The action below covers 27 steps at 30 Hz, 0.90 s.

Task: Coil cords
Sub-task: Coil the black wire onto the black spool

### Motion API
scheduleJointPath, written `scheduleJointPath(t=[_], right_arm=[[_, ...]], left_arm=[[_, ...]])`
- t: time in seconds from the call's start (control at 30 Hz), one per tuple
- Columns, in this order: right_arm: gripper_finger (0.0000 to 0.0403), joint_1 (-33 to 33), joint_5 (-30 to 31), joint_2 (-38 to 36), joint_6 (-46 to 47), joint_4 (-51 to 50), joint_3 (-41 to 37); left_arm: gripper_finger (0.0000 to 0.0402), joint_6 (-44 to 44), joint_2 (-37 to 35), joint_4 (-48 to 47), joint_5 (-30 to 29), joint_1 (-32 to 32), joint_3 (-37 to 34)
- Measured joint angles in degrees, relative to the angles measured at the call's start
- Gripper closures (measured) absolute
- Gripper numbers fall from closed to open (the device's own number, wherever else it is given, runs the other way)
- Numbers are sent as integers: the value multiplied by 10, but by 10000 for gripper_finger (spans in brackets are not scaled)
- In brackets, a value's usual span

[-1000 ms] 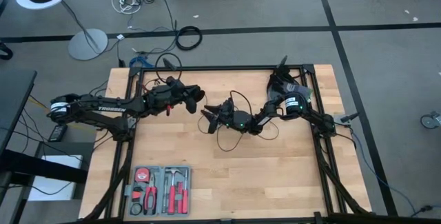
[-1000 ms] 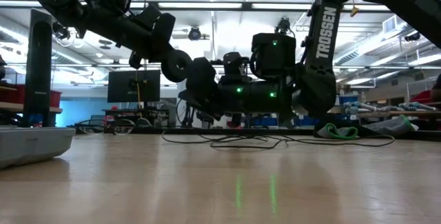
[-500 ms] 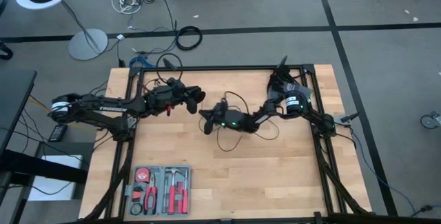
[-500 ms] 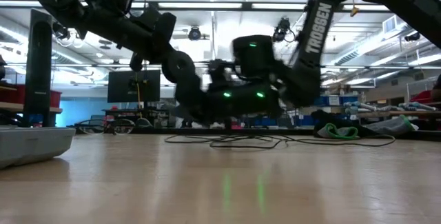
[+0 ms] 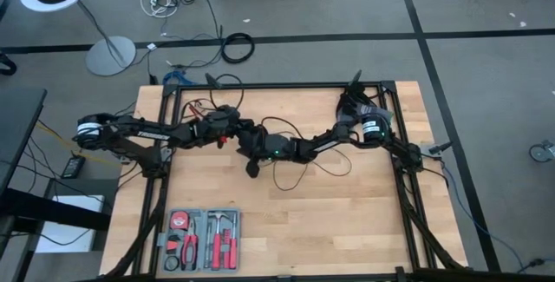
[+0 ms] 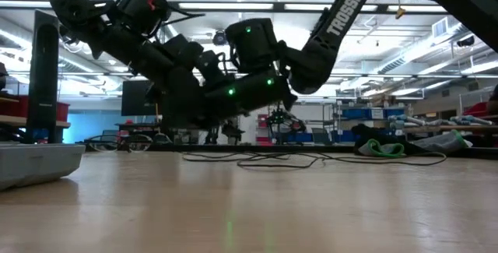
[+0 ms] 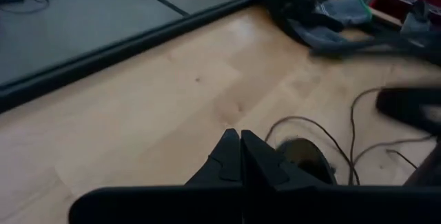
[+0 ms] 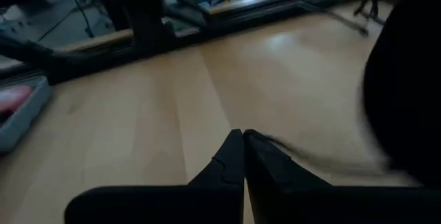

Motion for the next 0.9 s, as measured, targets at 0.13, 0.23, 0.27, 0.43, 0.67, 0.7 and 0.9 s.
scheduleJointPath(t=[0.13, 0.23, 0.27, 0.43, 0.67, 0.7, 0.9], right_arm=[[402, -3, -7, -23, -37, -23, -4], [403, -4, -8, -46, -49, -66, -4], [403, -4, -3, -51, -55, -78, -4], [403, -6, 0, -70, -76, -131, -4], [403, -11, -38, -89, -82, -190, -4], [403, -11, -39, -92, -82, -198, -3], [403, -14, -49, -118, -82, -215, 0]], left_arm=[[401, -1, 0, -20, 13, -1, 0], [401, 7, -1, -22, 17, -2, 2], [401, 8, -1, -21, 16, -2, 2], [401, 11, 0, -30, 23, -2, 2], [401, 13, 1, -61, 25, -1, 1], [401, 18, 1, -62, 25, -1, 1], [401, 50, 5, -86, 37, 0, -1]])
